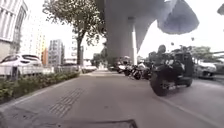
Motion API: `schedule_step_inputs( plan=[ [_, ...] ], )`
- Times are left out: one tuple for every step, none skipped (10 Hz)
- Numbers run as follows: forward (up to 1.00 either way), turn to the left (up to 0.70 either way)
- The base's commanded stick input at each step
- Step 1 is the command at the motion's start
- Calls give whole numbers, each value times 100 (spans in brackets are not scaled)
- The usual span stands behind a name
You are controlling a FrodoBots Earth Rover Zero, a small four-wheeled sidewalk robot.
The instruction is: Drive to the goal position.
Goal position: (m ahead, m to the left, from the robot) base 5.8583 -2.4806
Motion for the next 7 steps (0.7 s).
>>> schedule_step_inputs(
  plan=[
    [70, 0],
    [70, 0],
    [70, 0],
    [70, 0],
    [70, 0],
    [70, 0],
    [70, 0]
  ],
)
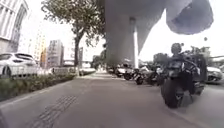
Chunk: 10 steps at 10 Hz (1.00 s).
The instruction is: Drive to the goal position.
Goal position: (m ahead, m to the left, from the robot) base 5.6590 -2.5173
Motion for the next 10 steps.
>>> schedule_step_inputs(
  plan=[
    [70, 0],
    [70, 0],
    [70, 0],
    [70, 0],
    [70, 0],
    [70, 0],
    [70, 0],
    [70, 0],
    [70, 0],
    [70, 0]
  ],
)
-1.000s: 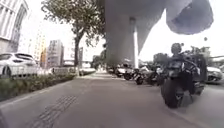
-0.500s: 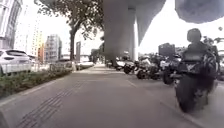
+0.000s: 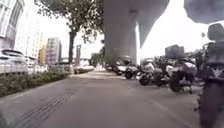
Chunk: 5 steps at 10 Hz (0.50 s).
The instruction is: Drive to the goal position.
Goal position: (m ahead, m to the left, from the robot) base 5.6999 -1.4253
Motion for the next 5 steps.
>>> schedule_step_inputs(
  plan=[
    [70, 14],
    [70, 14],
    [70, 7],
    [70, 0],
    [70, 0]
  ],
)
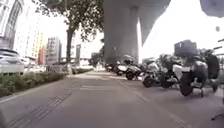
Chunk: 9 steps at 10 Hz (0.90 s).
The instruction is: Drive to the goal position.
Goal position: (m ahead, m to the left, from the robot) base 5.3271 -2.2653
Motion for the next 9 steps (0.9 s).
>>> schedule_step_inputs(
  plan=[
    [70, 0],
    [70, 0],
    [70, 0],
    [70, 0],
    [70, 0],
    [70, 0],
    [70, 0],
    [70, 0],
    [70, 0]
  ],
)
